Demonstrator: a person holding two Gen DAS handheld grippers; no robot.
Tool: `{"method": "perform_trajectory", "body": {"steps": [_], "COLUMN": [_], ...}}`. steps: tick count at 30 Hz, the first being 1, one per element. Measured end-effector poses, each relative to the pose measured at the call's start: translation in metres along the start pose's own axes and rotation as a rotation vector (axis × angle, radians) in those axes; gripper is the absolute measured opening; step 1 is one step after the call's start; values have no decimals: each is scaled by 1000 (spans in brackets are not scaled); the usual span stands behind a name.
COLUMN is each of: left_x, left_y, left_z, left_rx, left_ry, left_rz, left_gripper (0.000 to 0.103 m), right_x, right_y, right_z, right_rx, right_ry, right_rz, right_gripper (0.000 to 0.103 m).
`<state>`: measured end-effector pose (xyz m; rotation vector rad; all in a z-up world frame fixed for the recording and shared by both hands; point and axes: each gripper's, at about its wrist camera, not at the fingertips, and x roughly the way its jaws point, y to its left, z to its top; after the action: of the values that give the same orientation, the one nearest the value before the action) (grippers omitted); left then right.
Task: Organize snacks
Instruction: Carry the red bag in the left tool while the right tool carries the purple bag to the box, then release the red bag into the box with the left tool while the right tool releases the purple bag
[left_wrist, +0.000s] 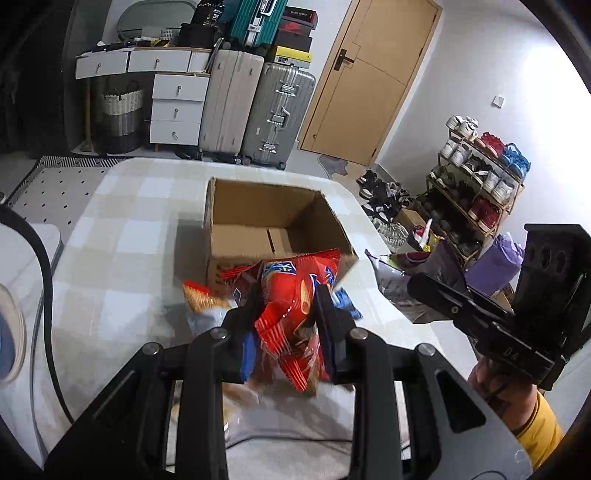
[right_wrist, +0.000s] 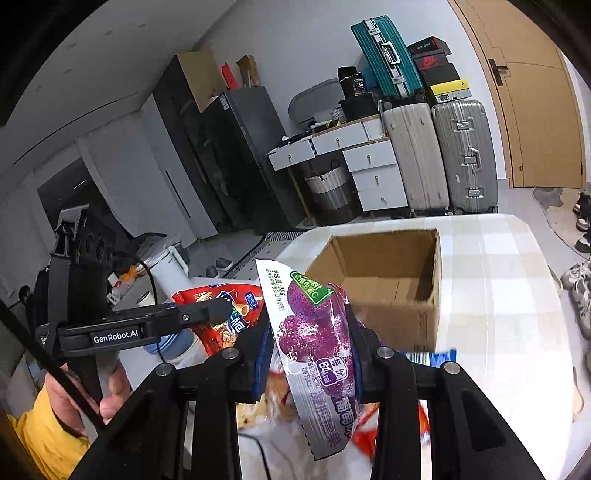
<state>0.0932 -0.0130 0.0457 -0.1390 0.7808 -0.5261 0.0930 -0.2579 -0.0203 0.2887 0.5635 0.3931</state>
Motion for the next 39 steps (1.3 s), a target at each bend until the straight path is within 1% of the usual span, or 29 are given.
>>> {"method": "perform_trajectory", "body": {"steps": [5,9,11,14,17,20,29,35,39], "left_x": [23,55,71,97,125,151,232,268,285], "left_y": [6,17,20,23,24,24,39,34,32], "left_z": [40,69,83,99,110,115,126,121,118], "left_rx": [1,-28,-35,-20,-15,-9,-8,22,28], "left_ry": [0,25,34,47,69,91,165,196,210], "left_rz": [11,-10,-9,13,22,32,68,96,106], "left_gripper": [25,25,25,25,25,25,25,25,24], "right_x": [28,55,69,89,112,134,177,197,205], "right_y": [-11,-24,-30,-41,-48,-59,-84,-90,-88], "right_z": [26,45,55,68,74,79,72,58,50], "right_rx": [11,18,24,35,27,25,4,-35,-80], "right_ry": [2,11,19,27,61,91,175,251,285], "right_rz": [-11,-23,-38,-53,-72,-87,-136,-176,-204], "right_gripper": [34,34,34,34,34,34,34,34,34]}}
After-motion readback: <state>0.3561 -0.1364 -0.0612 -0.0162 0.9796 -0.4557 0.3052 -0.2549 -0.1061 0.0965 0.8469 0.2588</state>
